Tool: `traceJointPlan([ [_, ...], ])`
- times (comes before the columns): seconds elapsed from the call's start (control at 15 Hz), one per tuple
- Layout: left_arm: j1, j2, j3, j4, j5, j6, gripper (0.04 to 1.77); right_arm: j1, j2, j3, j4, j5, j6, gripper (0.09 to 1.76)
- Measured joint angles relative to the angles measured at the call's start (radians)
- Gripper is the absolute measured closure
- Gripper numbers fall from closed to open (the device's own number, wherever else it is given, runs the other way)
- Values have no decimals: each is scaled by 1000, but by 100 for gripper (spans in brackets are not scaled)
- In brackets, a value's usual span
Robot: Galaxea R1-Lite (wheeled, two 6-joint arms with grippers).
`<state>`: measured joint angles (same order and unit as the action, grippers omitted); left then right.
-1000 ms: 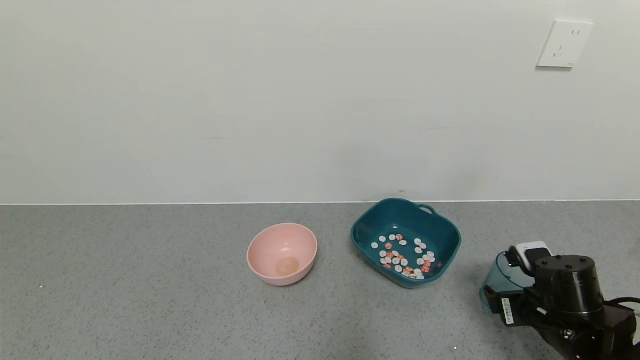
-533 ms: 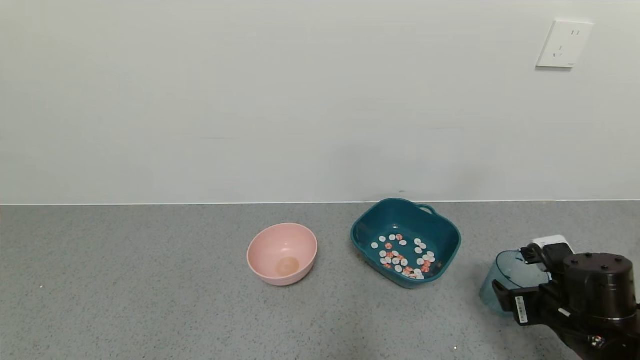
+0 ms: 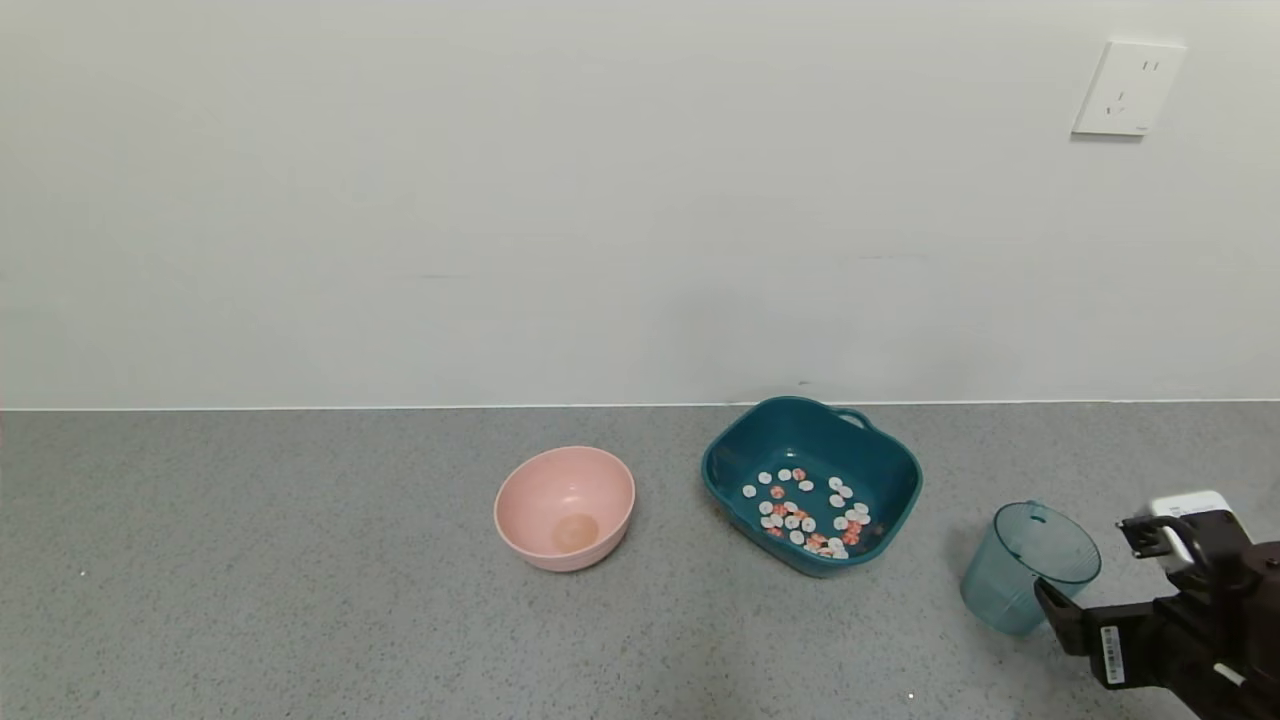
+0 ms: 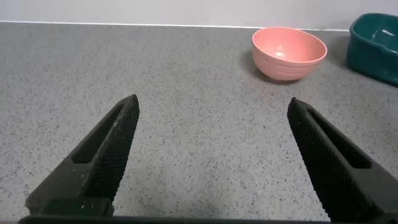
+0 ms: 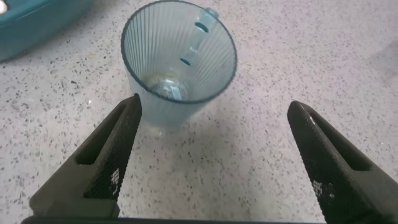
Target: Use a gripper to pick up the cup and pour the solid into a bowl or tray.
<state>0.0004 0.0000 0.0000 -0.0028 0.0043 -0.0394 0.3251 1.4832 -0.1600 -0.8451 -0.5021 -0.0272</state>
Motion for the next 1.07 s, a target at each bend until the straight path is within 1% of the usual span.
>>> traceJointPlan([
  [0.47, 0, 0, 0, 0, 0, 0, 9, 8, -188, 109, 1, 1, 10, 15],
  [0.67, 0, 0, 0, 0, 0, 0, 9, 8, -294, 143, 9, 2, 18, 15],
  [0.73, 0, 0, 0, 0, 0, 0, 9, 9, -340, 149, 34, 3, 18, 15],
  [0.87, 0, 0, 0, 0, 0, 0, 9, 14, -459, 152, 134, 14, 17, 15],
  [0.93, 0, 0, 0, 0, 0, 0, 9, 22, -528, 146, 202, 26, 16, 15],
  [1.07, 0, 0, 0, 0, 0, 0, 9, 43, -684, 118, 383, 38, 16, 15],
])
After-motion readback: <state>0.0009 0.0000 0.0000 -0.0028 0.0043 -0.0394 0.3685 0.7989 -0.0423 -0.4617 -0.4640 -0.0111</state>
